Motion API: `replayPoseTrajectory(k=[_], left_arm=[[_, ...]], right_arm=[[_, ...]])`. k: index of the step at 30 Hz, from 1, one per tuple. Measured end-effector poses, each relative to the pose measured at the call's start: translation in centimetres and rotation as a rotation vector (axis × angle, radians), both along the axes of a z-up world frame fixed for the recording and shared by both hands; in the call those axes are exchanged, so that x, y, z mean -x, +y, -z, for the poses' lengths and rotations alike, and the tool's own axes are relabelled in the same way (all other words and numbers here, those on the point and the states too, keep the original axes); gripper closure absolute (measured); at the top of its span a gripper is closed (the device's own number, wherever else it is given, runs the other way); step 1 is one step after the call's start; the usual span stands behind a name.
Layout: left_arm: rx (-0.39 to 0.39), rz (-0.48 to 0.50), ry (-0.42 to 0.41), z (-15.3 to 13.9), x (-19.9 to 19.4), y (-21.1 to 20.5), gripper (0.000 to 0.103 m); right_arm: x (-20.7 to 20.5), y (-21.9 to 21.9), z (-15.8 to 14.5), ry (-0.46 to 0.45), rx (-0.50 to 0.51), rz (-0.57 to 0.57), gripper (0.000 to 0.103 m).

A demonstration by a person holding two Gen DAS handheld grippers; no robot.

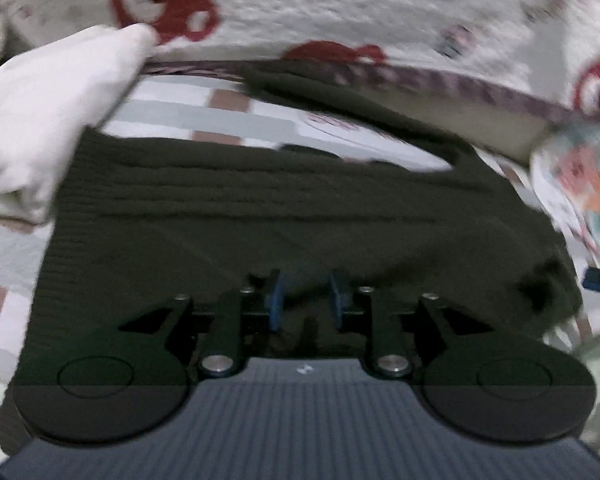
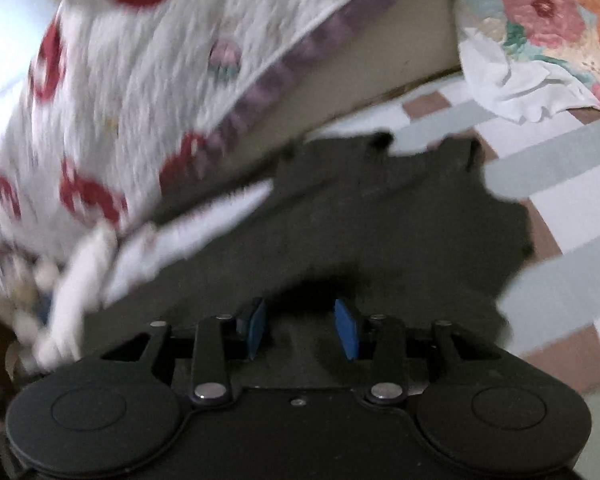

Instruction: Fold clothes

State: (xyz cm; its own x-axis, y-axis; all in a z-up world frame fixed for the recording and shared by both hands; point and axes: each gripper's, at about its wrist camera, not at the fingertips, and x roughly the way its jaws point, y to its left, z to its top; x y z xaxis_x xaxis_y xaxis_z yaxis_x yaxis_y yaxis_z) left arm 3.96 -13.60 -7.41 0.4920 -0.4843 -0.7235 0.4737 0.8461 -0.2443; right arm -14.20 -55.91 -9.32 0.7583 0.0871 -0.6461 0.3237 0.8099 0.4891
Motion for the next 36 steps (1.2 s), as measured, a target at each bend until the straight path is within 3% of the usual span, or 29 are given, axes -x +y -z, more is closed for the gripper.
replayPoseTrajectory(k=[3,6,11,14,17,20,21,22,23,24,26,31,36], left_arm=[[0.075,0.111,0.133,1.0,-0.5,-1.4,0.057],[0.138,0.215,0.298,2.2,-1.6,-3.1,0.056],[0.069,0.363,0.313,2.7,-0.4,-7.2,0.055],[0.044,0.334,0.259,3.2,-0.4,-9.5,0.053],[0.058,0.391,0.262,3.5,-0.7,-11.5,0.051],[0.061,0.431,0.296,4.1,-0.9,-13.1,0.049],[0.05,0.427,0.309,4.4,-0.8,-13.4,0.049],[0.036,0.419,0.323,4.7,-0.6,-13.6,0.049],[0.02,0.396,0.342,5.1,-0.5,-13.5,0.05],[0.008,0.368,0.369,5.5,-0.5,-13.1,0.053],[0.021,0.347,0.441,6.0,-0.6,-12.1,0.053],[-0.047,0.406,0.531,6.5,0.3,-12.0,0.057],[-0.142,0.472,0.455,5.0,1.8,-13.2,0.057]], right_arm=[[0.7,1.9,0.0,-0.005,0.089,-0.005,0.058],[-1.0,1.5,0.1,-0.015,0.033,-0.049,0.058],[-4.3,2.3,0.3,0.127,0.177,-0.112,0.054],[-5.1,2.8,1.2,0.157,0.231,-0.093,0.052],[-5.7,3.2,1.9,0.141,0.258,-0.081,0.052],[-6.4,5.1,2.6,0.219,0.431,-0.155,0.05],[-6.3,5.3,3.0,0.242,0.447,-0.178,0.051],[-5.7,5.5,3.1,0.243,0.468,-0.196,0.053],[-4.6,5.7,2.8,0.211,0.496,-0.206,0.081],[-3.5,5.9,2.6,0.18,0.523,-0.216,0.092],[-1.0,6.3,1.7,0.144,0.599,-0.221,0.092],[2.6,4.6,2.8,0.195,0.418,-0.185,0.095],[3.3,5.5,3.0,0.181,0.458,-0.207,0.092]])
